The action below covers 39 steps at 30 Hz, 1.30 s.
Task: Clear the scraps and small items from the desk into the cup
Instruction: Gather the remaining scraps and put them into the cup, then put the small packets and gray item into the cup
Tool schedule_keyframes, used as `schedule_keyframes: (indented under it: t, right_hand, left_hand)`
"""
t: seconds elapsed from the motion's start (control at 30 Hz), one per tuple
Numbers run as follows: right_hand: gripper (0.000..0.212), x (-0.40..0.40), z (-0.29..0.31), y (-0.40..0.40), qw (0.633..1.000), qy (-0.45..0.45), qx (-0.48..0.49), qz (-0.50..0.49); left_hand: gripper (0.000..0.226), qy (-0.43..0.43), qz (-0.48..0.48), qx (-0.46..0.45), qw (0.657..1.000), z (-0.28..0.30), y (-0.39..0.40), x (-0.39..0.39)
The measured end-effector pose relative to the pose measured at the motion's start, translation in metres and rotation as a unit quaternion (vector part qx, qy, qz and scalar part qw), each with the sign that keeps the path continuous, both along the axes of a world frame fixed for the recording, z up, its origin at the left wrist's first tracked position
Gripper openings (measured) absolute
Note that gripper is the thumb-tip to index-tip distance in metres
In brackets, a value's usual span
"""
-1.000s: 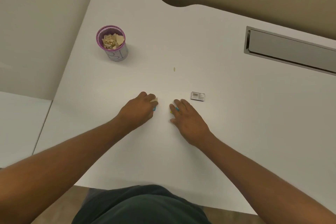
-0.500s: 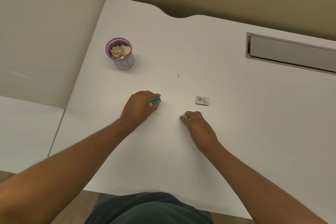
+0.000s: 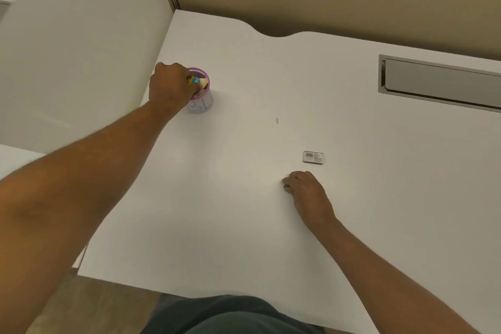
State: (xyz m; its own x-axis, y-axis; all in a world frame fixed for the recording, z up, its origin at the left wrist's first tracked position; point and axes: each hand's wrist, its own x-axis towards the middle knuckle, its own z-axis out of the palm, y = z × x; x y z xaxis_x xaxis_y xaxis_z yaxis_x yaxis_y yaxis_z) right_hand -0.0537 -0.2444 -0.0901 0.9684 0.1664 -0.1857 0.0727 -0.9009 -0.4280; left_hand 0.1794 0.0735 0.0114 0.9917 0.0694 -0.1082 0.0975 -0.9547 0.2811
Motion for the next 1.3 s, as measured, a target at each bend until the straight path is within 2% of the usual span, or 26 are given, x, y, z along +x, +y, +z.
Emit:
schedule_keyframes:
  t: [0.1, 0.23, 0.3, 0.37, 0.5, 0.6, 0.73, 0.8, 1.0, 1.13, 1.17, 1.23, 1.3]
  right_hand:
    - [0.02, 0.002, 0.01, 0.013, 0.988, 0.01, 0.102, -0.113]
    - [0.021, 0.021, 0.036, 0.038, 0.92, 0.062, 0.266, -0.282]
    - [0.022, 0.045, 0.054, 0.057, 0.892, 0.088, 0.325, -0.303]
    - [0.022, 0.076, 0.076, 0.078, 0.89, 0.074, 0.353, -0.28]
    - [0.023, 0.148, 0.111, 0.13, 0.937, -0.012, 0.306, -0.166]
    - [0.027, 0.197, 0.113, 0.169, 0.979, -0.075, 0.186, -0.044]
    - [0.028, 0.236, 0.098, 0.199, 0.993, -0.08, 0.037, 0.078]
    - [0.034, 0.242, 0.091, 0.204, 0.991, -0.08, 0.009, 0.104]
    - [0.038, 0.243, 0.092, 0.202, 0.994, -0.063, 0.074, 0.057]
    - [0.009, 0.241, 0.099, 0.178, 0.98, -0.117, 0.157, -0.03]
    - [0.009, 0.239, 0.098, 0.165, 0.977, -0.128, 0.163, -0.055]
    - [0.018, 0.232, 0.087, 0.13, 0.98, -0.125, 0.129, -0.084]
    - [0.028, 0.223, 0.067, 0.088, 0.993, -0.077, 0.039, -0.08]
  left_hand:
    - [0.043, -0.037, 0.009, -0.04, 0.998, 0.001, 0.003, -0.001]
    - [0.04, -0.081, 0.054, -0.099, 0.99, 0.005, 0.009, -0.015]
    - [0.039, -0.114, 0.087, -0.129, 0.981, 0.007, 0.013, -0.02]
    - [0.038, -0.15, 0.126, -0.174, 0.965, 0.008, 0.014, -0.029]
    - [0.038, -0.144, 0.165, -0.225, 0.949, -0.004, 0.007, -0.07]
    - [0.037, -0.085, 0.155, -0.256, 0.95, -0.022, -0.002, -0.11]
    - [0.036, 0.025, 0.089, -0.297, 0.95, -0.044, -0.008, -0.15]
    - [0.035, 0.057, 0.067, -0.296, 0.951, -0.051, -0.007, -0.162]
    - [0.037, 0.064, 0.067, -0.292, 0.952, -0.059, -0.003, -0.161]
    - [0.035, 0.057, 0.052, -0.288, 0.955, -0.059, -0.011, -0.151]
    - [0.035, 0.058, 0.047, -0.285, 0.955, -0.059, -0.014, -0.149]
    - [0.034, 0.067, 0.036, -0.278, 0.957, -0.06, -0.021, -0.15]
    - [0.031, 0.083, 0.017, -0.268, 0.96, -0.063, -0.027, -0.154]
